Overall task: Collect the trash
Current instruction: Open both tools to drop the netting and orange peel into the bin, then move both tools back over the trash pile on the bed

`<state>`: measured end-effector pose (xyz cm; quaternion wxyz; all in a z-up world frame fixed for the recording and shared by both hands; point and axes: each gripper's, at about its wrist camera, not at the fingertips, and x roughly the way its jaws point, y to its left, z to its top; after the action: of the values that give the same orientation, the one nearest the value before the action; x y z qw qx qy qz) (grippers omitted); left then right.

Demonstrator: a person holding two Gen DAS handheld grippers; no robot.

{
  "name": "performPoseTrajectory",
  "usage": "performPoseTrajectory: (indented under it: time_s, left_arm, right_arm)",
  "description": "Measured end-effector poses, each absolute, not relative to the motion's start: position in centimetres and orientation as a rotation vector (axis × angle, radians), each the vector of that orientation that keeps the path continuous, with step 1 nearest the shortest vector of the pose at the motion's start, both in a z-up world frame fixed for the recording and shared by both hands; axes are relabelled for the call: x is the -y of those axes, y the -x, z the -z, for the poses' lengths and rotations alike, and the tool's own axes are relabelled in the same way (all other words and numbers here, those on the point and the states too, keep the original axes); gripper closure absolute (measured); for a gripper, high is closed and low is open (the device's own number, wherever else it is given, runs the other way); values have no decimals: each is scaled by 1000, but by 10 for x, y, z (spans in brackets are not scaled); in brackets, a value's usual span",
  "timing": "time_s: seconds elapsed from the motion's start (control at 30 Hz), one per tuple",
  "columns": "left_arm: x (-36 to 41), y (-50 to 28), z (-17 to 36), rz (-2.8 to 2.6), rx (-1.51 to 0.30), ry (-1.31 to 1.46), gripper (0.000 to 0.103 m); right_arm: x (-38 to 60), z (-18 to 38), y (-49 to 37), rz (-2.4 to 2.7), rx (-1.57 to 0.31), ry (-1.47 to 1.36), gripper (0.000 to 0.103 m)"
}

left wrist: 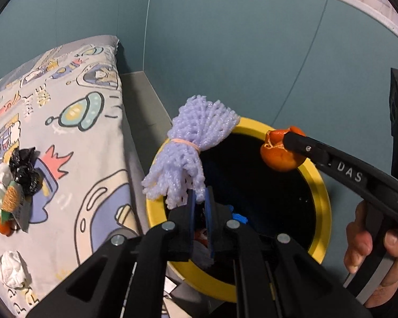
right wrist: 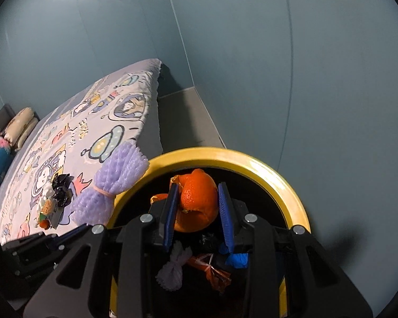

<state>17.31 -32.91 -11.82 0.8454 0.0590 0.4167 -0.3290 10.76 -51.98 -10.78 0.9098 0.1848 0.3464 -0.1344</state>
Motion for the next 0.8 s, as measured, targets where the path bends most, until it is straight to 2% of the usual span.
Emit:
performPoseTrajectory:
  time_s: [0.3, 0.37, 0.43, 0.5, 0.8]
  left_arm:
    - [337, -173, 131, 724, -904, -131, 95]
    - [335, -172, 132, 733, -914, -120, 84]
    - [332, -172, 130, 729, -909, -107, 65]
    - [327, -171, 128, 731, -899, -95, 57]
    - [292, -180, 106, 669, -844, -70, 56]
  right_arm:
    - [527, 115, -105, 261, -709, -409, 72]
    - [530, 114, -104, 263, -706, -416, 72]
    - [532, 112, -104, 281, -704, -413, 65]
    - [535, 111, -101, 280, -698, -429, 58]
    - [525, 100, -95, 287, -696, -411, 58]
